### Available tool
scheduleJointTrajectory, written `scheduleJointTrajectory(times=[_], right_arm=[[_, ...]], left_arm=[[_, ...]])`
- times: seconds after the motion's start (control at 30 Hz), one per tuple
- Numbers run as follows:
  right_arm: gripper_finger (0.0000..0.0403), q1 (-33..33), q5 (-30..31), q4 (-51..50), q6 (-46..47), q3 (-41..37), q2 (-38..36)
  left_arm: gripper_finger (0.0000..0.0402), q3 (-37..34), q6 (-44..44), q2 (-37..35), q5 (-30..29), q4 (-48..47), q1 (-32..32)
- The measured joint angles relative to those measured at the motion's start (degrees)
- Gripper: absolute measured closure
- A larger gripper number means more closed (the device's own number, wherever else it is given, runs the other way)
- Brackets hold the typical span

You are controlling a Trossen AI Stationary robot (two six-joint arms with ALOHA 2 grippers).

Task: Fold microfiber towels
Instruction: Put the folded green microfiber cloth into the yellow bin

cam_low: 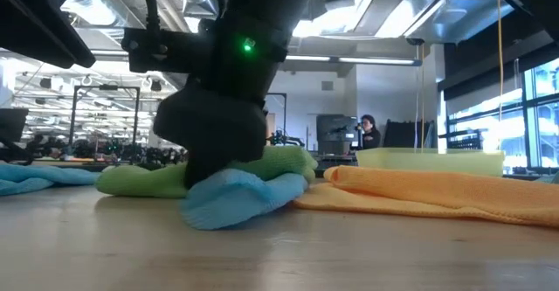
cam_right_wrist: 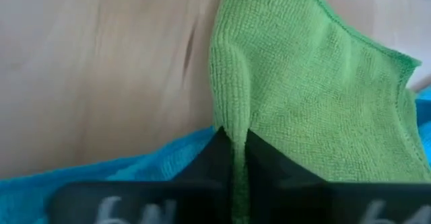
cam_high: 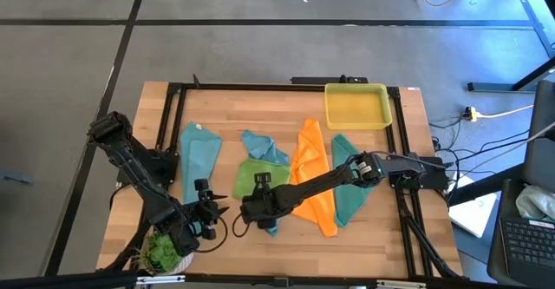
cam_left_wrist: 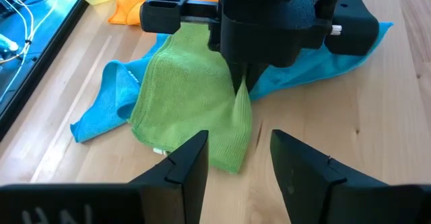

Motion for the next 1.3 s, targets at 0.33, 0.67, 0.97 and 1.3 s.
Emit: scheduleJointTrajectory(times=[0.33,0.67,0.97,1.3], right_arm=[[0.0397,-0.9,2.5,-21.0,-2.8,15.4,0.0],[0.0397,-7.9,0.8,-36.8,3.0,11.1,-14.9],[0.0397,-16.7,-5.1,-44.0,4.3,8.6,-23.0],[0.0396,-25.4,-9.1,-35.5,0.9,-14.6,-35.0]], left_arm=[[0.0249,0.0,-0.3,0.0,0.0,0.0,-0.2],[0.0249,0.0,-6.3,0.2,0.0,0.2,-3.9],[0.0249,0.0,-8.0,0.2,-0.6,1.2,-5.9],[0.0249,0.0,-10.6,1.6,-1.1,1.5,-7.6]])
